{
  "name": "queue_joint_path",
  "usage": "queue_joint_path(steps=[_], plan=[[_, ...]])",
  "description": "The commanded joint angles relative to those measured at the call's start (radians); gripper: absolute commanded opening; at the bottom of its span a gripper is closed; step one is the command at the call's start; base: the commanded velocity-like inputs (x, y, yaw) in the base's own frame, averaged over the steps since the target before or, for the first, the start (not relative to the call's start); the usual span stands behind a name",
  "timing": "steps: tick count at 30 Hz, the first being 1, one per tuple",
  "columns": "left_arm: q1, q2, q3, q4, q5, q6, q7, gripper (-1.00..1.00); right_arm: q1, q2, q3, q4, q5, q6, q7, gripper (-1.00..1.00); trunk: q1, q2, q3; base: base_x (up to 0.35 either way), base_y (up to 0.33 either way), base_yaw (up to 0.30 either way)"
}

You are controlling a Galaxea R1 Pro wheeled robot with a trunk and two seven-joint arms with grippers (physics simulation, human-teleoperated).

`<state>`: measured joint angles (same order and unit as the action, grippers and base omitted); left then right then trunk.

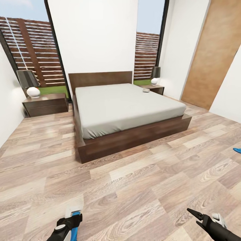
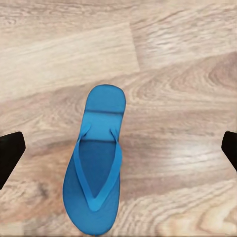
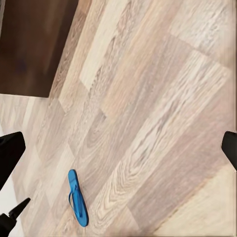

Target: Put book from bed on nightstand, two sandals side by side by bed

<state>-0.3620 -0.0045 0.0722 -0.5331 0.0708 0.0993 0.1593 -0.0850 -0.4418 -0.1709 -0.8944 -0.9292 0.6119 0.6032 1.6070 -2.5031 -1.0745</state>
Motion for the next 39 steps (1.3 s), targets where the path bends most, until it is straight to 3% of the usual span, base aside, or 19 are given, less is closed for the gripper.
queue_joint_path(steps=[1,39], plan=[[0.0,0.0,0.001,-0.002,0.007,0.006,0.002,1.0,-0.001,0.0,-0.002,0.0,-0.005,0.008,0.001,1.0,0.0,-0.001,-0.005,0.0,0.0,0.0],[0.0,0.0,-0.002,-0.002,0.007,0.002,0.005,1.0,0.0,-0.002,-0.004,-0.004,-0.006,0.038,0.001,1.0,0.017,-0.01,-0.152,0.0,0.0,0.0]])
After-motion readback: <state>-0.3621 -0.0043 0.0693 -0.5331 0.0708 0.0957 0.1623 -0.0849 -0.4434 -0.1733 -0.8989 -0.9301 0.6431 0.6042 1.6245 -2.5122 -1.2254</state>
